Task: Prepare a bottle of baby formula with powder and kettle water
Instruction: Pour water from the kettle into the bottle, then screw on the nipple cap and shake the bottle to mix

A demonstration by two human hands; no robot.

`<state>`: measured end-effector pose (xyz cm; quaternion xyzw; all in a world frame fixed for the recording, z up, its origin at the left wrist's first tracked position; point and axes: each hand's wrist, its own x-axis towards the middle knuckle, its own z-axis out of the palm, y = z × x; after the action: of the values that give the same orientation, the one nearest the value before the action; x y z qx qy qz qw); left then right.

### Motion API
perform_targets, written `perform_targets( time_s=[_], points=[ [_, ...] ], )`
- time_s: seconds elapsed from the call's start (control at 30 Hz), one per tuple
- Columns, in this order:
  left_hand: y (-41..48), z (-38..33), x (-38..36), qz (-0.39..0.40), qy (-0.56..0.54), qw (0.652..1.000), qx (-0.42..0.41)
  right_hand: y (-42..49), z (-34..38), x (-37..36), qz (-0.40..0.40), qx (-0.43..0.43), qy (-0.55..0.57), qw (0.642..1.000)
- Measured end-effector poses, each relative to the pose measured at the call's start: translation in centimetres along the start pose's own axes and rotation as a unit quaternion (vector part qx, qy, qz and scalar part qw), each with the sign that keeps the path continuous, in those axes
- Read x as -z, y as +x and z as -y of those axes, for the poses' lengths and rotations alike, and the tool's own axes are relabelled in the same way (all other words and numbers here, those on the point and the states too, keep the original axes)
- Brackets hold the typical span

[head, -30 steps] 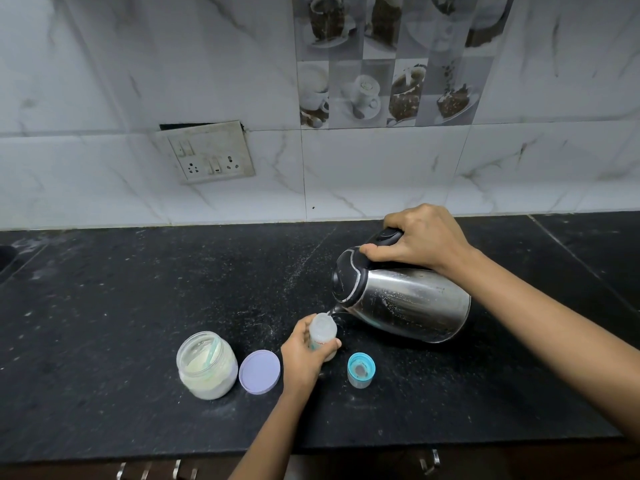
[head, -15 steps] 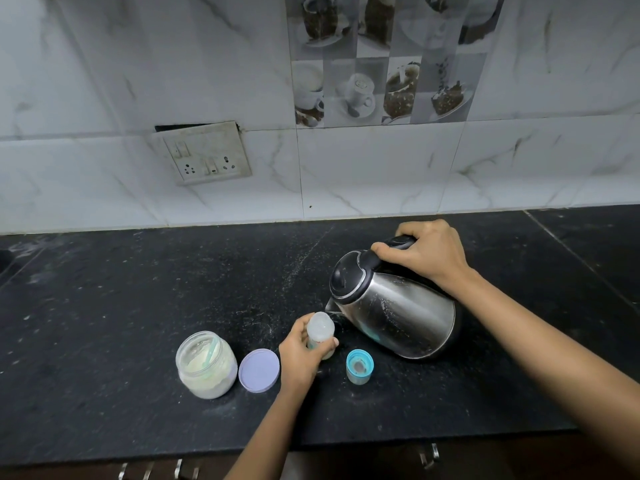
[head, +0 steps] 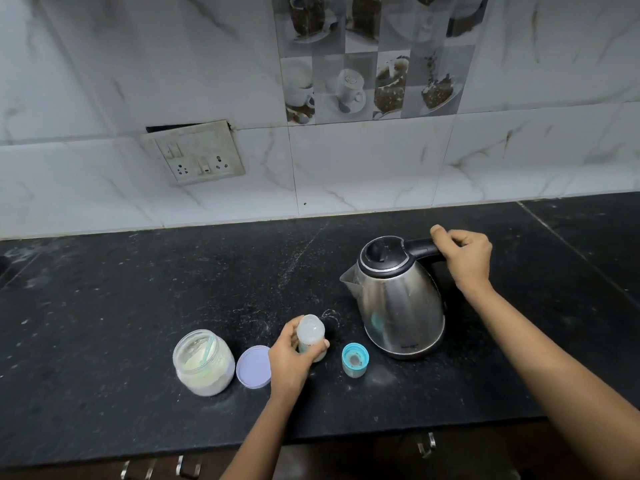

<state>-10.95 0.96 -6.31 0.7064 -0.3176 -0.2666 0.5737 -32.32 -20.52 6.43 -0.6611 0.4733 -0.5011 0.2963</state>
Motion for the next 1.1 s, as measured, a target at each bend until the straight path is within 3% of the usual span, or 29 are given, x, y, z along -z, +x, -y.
perform_targets(
  time_s=[0.3,0.53,0.6,0.73,0.77,0.83,0.9,0.93,1.1],
  points=[
    [-0.6,0.2,0.2,-0.003,0.007,1.0,-0.001,-0.4,-4.2,1.4,-0.073,-0.079,0.08,0.991],
    [-1.1,0.3,0.2,-0.006,0.006,1.0,0.0,-1.3,-4.7,2.0,-0.074,-0.074,0.025,0.994],
    [-1.3,0.2,0.2,-0.006,0.003,1.0,0.003,-2.1,-4.3,2.2,-0.1,-0.016,-0.054,0.993],
    [-1.5,0.2,0.3,-0.001,-0.004,1.0,0.001,-7.4,-1.5,1.3,-0.156,0.218,-0.13,0.954],
    [-1.6,0.3,0.4,0.002,-0.005,1.0,0.002,-9.4,-0.9,0.6,-0.119,0.273,-0.121,0.947],
    [-1.6,0.4,0.5,0.005,0.0,1.0,0.001,-13.0,-0.4,-1.0,0.049,0.288,-0.096,0.952],
    [-1.6,0.8,0.7,0.013,0.01,1.0,-0.004,-16.0,-0.3,-2.8,0.222,0.203,-0.121,0.946],
    [-1.6,1.0,0.8,0.017,0.013,1.0,-0.007,-17.0,-0.6,-3.7,0.27,0.153,-0.143,0.94],
    [-1.6,1.7,1.6,0.045,0.03,0.998,-0.018,-18.6,-1.5,-6.8,0.333,-0.024,-0.22,0.917]
  ],
)
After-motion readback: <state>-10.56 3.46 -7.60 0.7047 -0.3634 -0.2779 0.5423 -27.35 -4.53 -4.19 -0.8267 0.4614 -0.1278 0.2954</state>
